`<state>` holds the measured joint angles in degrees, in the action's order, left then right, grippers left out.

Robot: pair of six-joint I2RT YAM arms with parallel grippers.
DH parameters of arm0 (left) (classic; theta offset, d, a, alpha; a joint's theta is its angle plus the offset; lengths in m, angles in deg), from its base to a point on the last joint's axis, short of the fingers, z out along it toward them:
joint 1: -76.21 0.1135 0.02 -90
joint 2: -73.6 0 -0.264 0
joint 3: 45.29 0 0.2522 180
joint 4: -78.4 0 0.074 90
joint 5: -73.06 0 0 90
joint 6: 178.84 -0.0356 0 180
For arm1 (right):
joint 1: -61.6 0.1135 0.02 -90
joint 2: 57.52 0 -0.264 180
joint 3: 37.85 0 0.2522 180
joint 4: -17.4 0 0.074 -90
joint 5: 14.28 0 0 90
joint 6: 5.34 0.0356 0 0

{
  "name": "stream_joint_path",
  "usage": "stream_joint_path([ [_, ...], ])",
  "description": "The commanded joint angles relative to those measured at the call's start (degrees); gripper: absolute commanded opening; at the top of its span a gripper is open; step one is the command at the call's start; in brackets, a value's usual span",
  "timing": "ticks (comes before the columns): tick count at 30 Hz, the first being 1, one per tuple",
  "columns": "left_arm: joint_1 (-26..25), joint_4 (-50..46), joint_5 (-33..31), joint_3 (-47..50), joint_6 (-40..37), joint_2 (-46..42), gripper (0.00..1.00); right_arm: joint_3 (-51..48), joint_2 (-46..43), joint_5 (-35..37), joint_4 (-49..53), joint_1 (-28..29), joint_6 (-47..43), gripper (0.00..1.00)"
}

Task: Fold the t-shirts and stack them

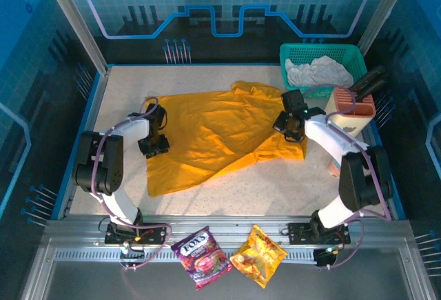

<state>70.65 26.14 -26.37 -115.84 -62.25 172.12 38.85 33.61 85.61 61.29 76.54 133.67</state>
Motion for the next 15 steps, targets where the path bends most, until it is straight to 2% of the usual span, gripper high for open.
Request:
stream_joint_path([
  [1, -0.4, -1.9, -1.2, 0.8, -0.7, -0.9, 0.36, 3.5, 6.0, -3.9, 1.1, -1.0, -6.6, 0.19],
  [2, -0.5, -1.9, -1.2, 0.9, -0.7, -0.9, 0.36, 4.6, 7.2, -4.8, 1.4, -1.2, -7.3, 0.3],
  [3, -0.5, -2.0, -1.1, 0.9, -0.7, -0.9, 0.36, 5.1, 7.9, -5.4, 1.6, -1.3, -7.9, 0.37],
  [5, -0.6, -2.1, -1.2, 0.9, -0.7, -1.1, 0.36, 5.2, 7.2, -7.3, 1.5, -1.3, -8.9, 0.44],
  [10, -0.6, -2.2, -1.4, 0.7, -0.7, -1.2, 0.36, 0.7, -2.0, -8.1, 1.7, 0.6, -9.8, 0.49],
  [15, -1.2, -2.0, -0.8, -0.1, -0.3, -0.3, 0.36, -7.0, -9.0, -9.7, 0.8, 1.8, -6.5, 0.46],
])
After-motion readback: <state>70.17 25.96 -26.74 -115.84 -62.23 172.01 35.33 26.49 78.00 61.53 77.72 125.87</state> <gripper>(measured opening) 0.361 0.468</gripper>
